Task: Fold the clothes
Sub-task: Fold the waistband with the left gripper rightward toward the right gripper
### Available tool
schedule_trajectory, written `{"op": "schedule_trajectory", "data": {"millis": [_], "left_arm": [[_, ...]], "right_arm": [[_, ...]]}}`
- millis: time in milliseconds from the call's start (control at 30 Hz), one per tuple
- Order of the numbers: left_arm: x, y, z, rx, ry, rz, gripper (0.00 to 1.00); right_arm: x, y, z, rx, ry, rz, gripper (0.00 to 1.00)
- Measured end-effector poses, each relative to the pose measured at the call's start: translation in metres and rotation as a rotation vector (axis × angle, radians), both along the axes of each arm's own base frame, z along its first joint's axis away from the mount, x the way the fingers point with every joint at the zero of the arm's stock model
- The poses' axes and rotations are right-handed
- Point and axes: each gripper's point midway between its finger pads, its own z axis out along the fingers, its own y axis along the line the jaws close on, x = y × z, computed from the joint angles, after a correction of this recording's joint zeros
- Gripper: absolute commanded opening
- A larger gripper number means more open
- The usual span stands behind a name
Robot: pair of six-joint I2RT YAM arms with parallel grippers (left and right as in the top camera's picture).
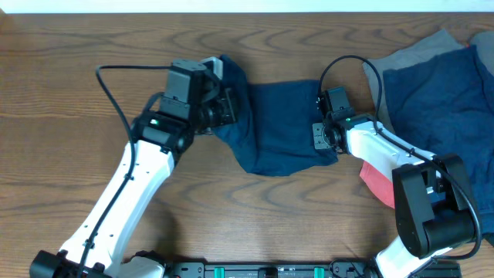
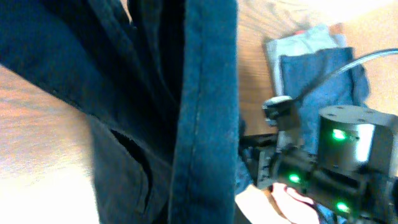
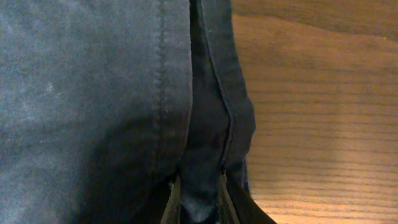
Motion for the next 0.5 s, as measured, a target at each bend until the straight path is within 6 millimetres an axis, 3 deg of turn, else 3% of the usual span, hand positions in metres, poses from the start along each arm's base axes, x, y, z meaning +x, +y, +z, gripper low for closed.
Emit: {"op": "schedule_trajectory", "data": {"millis": [167,500], "left_arm": [[-0.001,-0.031,0.009,-0.046,-0.043,-0.039,0.06],[0.005,-0.089,-0.024,-0.062,-0.026,-0.069,0.07]], "right_arm": [[-0.002,0.0,-0.001,0.003,0.012,-0.014,0.17],[-0.007,0.0,-0.001,0.007,0.041,-0.042,0.17]]}}
